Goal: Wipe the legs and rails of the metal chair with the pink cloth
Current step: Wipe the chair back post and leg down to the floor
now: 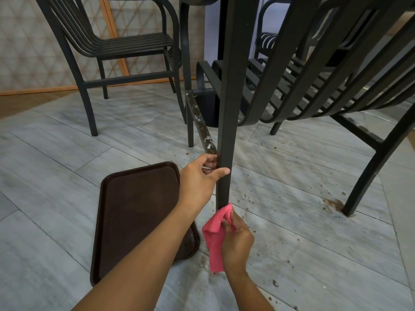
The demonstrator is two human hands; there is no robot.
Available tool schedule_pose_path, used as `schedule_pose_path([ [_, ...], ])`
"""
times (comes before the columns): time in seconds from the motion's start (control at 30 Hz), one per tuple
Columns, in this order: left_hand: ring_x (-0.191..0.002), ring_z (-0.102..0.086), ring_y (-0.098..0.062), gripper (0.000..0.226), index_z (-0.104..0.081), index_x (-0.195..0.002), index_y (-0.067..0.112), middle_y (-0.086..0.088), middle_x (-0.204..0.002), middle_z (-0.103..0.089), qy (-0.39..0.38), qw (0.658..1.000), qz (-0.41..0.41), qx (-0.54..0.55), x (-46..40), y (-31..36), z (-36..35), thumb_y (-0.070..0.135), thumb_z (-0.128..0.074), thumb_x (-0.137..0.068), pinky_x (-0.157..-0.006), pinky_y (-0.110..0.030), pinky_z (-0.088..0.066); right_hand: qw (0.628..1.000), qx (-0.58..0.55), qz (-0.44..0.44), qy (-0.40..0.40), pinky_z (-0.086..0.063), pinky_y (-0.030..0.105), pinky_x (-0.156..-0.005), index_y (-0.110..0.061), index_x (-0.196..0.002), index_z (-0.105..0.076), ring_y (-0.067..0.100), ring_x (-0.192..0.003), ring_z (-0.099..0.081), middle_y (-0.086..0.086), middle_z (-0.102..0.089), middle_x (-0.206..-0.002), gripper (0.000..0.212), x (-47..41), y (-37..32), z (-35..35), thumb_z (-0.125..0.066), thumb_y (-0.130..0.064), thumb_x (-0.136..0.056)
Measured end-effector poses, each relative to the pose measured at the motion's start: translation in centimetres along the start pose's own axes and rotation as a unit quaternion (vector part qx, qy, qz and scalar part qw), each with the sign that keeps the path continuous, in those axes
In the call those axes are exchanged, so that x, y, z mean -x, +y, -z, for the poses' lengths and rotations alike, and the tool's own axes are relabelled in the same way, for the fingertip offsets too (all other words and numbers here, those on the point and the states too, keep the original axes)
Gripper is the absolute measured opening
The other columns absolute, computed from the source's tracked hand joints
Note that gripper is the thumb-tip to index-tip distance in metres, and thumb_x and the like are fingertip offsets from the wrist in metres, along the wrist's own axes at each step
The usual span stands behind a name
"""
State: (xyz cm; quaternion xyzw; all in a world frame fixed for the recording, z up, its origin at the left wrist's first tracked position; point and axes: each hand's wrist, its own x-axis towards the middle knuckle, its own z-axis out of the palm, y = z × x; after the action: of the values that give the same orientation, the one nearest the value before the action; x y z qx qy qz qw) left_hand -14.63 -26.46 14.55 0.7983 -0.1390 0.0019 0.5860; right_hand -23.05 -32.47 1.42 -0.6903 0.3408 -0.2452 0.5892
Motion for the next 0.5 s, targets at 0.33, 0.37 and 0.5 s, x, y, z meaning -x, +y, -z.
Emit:
schedule_pose_path([
  [0.33, -0.076, -0.059, -0.007, 0.038, -0.057, -0.093, 0.015, 0.006, -0.085, -0.06, 0.064, 0.995, 0.052, 0.053, 2.1, -2.8, -0.4, 0.028, -0.082, -0.067, -0.063, -0.005, -0.046, 0.995, -0.076, 0.004, 0.064, -0.041, 0.035, -0.103, -0.014, -0.123, -0.058, 0.015, -0.115, -0.053, 0.0, -0.057, -0.127, 0.039, 0.8, -2.5, 0.2, -0.061, -0.006, -0.085],
  [0.37, -0.076, -0.059, -0.007, 0.037, -0.057, -0.09, 0.015, 0.005, -0.083, -0.061, 0.061, 0.994, 0.078, 0.046, 2.2, -3.4, -0.6, 0.031, -0.081, -0.067, -0.062, -0.007, -0.046, 0.995, -0.077, 0.014, 0.063, -0.041, 0.033, -0.103, -0.014, -0.124, -0.057, 0.014, -0.115, -0.053, 0.001, -0.056, -0.129, 0.04, 0.7, -3.0, -0.1, -0.062, -0.008, -0.085],
  [0.5, -0.086, -0.063, -0.007, 0.043, -0.067, -0.099, 0.013, 0.004, -0.091, -0.068, -0.004, 0.989, 0.142, 0.037, 1.9, -5.0, -0.7, 0.044, -0.076, -0.071, -0.072, -0.014, -0.047, 0.995, -0.012, 0.069, 0.065, -0.032, 0.009, -0.097, -0.011, -0.131, -0.048, 0.01, -0.121, -0.046, 0.0, -0.05, -0.134, 0.054, 0.8, -4.7, -1.7, -0.068, -0.013, -0.081],
])
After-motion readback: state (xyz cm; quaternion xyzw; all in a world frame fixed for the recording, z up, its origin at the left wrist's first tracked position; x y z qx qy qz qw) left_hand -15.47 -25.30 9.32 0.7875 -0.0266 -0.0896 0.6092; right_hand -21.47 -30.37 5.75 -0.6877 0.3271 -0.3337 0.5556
